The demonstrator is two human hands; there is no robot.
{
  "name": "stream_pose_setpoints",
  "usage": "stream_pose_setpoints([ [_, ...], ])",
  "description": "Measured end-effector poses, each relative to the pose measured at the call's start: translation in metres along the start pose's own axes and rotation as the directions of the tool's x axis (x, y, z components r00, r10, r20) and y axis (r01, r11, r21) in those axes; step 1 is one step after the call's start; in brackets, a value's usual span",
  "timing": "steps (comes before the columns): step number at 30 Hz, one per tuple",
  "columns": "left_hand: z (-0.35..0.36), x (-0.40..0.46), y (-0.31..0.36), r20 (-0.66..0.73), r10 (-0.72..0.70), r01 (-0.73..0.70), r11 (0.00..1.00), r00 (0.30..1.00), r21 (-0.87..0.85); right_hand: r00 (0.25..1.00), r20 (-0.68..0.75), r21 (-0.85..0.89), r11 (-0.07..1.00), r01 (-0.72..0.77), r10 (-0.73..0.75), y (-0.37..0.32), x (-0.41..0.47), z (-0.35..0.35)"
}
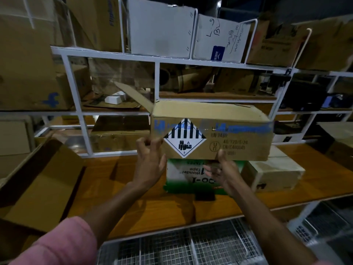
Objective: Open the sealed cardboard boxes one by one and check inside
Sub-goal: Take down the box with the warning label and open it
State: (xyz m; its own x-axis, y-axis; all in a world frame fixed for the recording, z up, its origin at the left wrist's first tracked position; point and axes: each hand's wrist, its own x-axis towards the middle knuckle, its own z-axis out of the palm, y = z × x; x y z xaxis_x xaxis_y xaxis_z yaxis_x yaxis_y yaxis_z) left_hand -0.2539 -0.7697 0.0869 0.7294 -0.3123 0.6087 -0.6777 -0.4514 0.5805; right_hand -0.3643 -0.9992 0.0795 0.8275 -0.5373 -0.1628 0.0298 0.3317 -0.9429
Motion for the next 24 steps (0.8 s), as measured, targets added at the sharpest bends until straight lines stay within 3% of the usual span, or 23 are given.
stream_pose_setpoints([
  [3,0.009,-0.009,-0.004,0.07,-0.093,0.091,0.995,0.993,0.035,0.995,-0.067,-0.171,0.982,-0.08,0.069,0.012,0.004,-0.005],
  [8,0.02,-0.016,-0.013,0.112,-0.157,0.155,0.988,0.981,0.024,0.979,-0.09,-0.275,0.94,-0.2,0.182,0.025,0.012,-0.002],
  [13,0.031,-0.012,-0.013,0.057,-0.124,0.123,0.992,0.991,0.013,0.992,-0.105,-0.454,0.884,-0.114,0.073,0.03,0.02,0.002],
  [14,0.033,-0.009,-0.011,0.038,-0.114,0.114,0.993,0.993,0.004,0.992,-0.127,-0.578,0.813,-0.066,-0.01,0.032,0.024,0.0],
  [16,0.036,-0.002,-0.007,0.004,-0.11,0.11,0.994,0.994,0.002,0.963,-0.113,-0.832,0.553,0.043,-0.245,0.031,0.031,-0.002],
  [19,0.041,0.012,-0.004,-0.022,-0.153,0.153,0.988,0.988,0.025,0.863,0.036,-0.938,0.281,0.203,-0.504,0.022,0.032,-0.002],
  [21,0.043,0.019,-0.002,-0.031,-0.192,0.193,0.981,0.981,0.026,0.748,0.113,-0.944,0.164,0.287,-0.654,0.009,0.029,0.001],
  [24,0.046,0.028,0.002,-0.067,-0.241,0.242,0.97,0.968,0.006,0.617,0.139,-0.947,0.077,0.311,-0.775,-0.007,0.034,-0.001],
])
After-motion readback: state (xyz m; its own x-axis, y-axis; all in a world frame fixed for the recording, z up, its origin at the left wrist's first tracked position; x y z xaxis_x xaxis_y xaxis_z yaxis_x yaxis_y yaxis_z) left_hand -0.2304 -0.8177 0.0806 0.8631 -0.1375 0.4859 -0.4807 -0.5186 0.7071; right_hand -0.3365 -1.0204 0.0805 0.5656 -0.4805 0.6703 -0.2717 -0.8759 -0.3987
